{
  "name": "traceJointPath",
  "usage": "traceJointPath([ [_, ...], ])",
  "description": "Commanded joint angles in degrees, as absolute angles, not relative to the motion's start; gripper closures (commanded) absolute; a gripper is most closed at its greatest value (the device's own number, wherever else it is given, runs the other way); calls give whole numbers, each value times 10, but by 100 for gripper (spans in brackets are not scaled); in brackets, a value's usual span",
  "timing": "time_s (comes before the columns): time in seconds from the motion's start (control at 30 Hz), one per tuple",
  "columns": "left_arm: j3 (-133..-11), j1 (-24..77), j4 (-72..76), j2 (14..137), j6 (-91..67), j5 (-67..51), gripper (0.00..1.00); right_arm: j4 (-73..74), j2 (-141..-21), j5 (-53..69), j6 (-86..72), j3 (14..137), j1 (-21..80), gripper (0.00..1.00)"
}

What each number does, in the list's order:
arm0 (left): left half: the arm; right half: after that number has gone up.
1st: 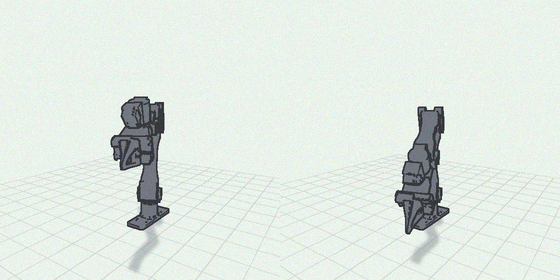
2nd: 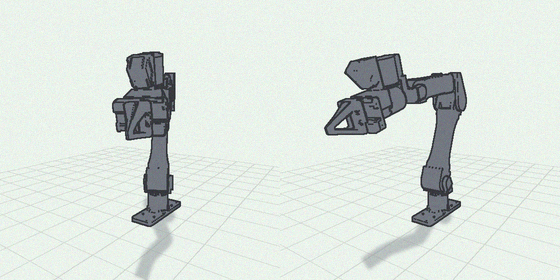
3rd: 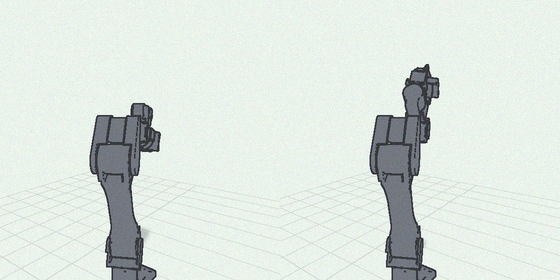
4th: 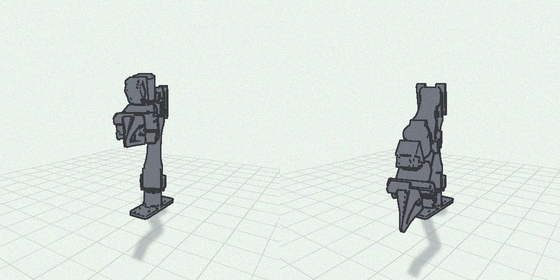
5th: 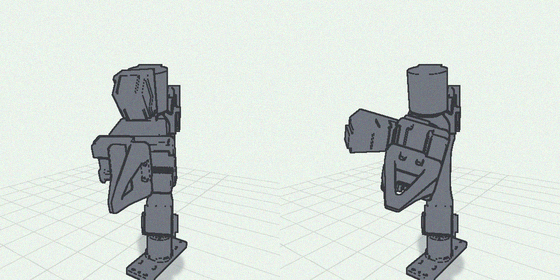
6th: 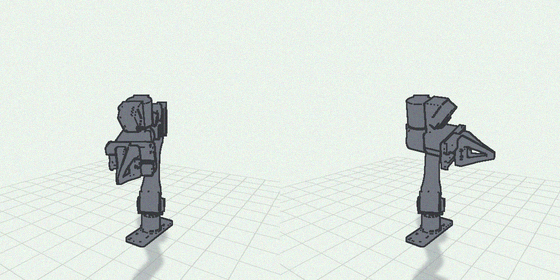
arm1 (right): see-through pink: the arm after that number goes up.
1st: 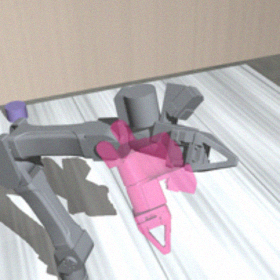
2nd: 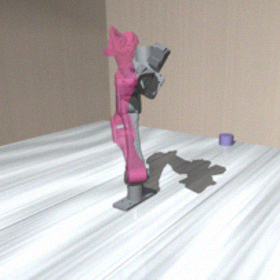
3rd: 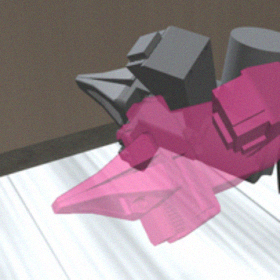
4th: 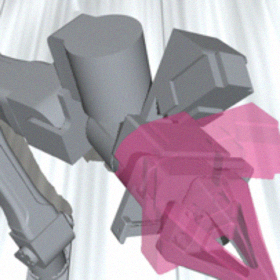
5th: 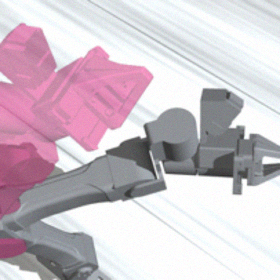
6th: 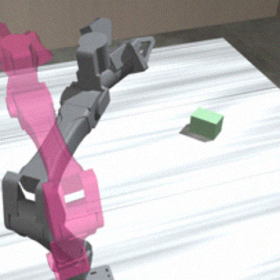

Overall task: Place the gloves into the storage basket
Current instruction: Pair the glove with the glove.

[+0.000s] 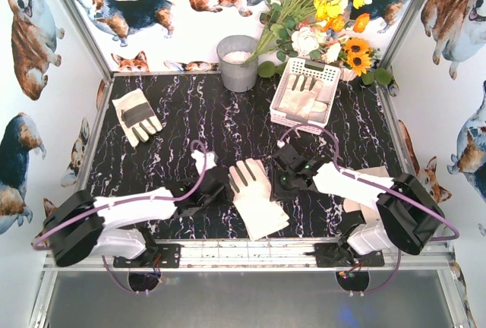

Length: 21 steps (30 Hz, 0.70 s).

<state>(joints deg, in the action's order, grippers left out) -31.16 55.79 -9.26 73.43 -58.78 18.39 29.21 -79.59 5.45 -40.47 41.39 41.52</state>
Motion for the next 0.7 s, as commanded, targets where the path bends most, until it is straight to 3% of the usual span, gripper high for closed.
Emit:
traceJointPath([
  [0.0,-308,547,-86,674,-592,176,49,320,-756,39,-390,442,414,69],
  [0.17,-279,507,-20,667,-602,104,45,357,-711,37,-404,417,413,65],
  [0.67,-235,433,88,712,-609,72,58,353,-694,76,-425,364,413,63],
])
